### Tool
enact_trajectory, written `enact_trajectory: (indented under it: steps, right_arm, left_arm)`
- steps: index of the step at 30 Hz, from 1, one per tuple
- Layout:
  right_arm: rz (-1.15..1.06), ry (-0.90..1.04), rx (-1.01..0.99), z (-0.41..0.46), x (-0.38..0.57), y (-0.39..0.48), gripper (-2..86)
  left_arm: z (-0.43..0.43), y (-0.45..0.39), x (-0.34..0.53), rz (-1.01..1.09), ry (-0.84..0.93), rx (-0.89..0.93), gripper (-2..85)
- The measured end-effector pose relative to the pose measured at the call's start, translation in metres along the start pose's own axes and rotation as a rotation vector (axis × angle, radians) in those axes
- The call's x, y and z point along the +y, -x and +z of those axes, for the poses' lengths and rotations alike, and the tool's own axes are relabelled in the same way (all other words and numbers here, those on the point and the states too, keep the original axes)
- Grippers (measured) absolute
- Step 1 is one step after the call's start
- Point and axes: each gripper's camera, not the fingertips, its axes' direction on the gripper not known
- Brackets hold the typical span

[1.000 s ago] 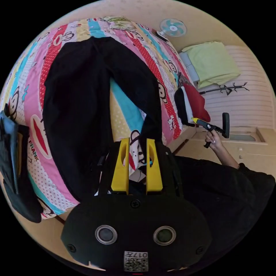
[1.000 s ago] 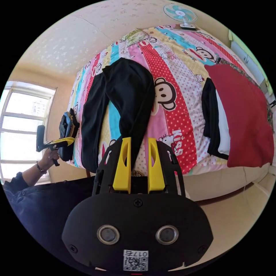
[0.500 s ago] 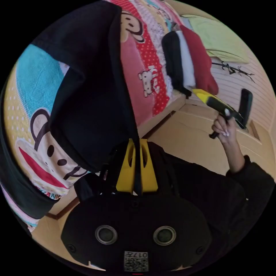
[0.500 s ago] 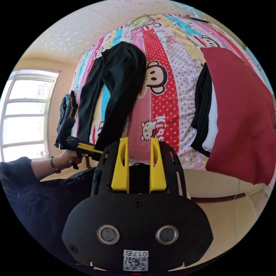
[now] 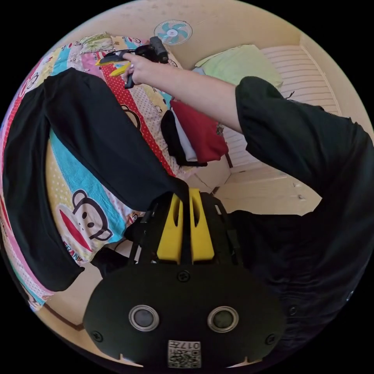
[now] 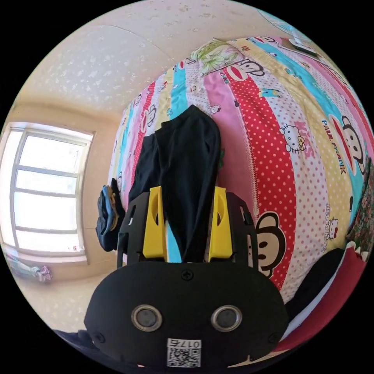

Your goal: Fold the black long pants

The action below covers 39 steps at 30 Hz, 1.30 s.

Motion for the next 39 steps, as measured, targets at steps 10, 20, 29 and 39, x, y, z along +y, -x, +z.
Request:
enact_trajectory:
  steps: [10, 20, 29, 39]
  right_arm:
    - [-0.118, 0.035, -0.107, 0.086, -0.005, 0.045, 4.0]
    - [-0.360, 0.114, -0.153, 0.253, 0.006, 0.321, 5.4]
    - [-0.382, 0.076, -0.196, 0.302, 0.122, 0.321, 10.9]
    - [-0.047, 0.232, -0.105, 0.302, 0.330, 0.191, 13.4]
  left_arm:
    - [-0.062, 0.092, 0.111, -0.241, -0.349, 0.334, -0.6]
    - [-0.101, 0.263, 0.323, -0.630, -0.906, 0.846, -0.5]
    - [-0.147, 0.378, 0.443, -1.002, -0.631, 0.430, 3.9]
    - [-0.196, 0.446, 0.304, -0.517, -0.296, -0.044, 10.8]
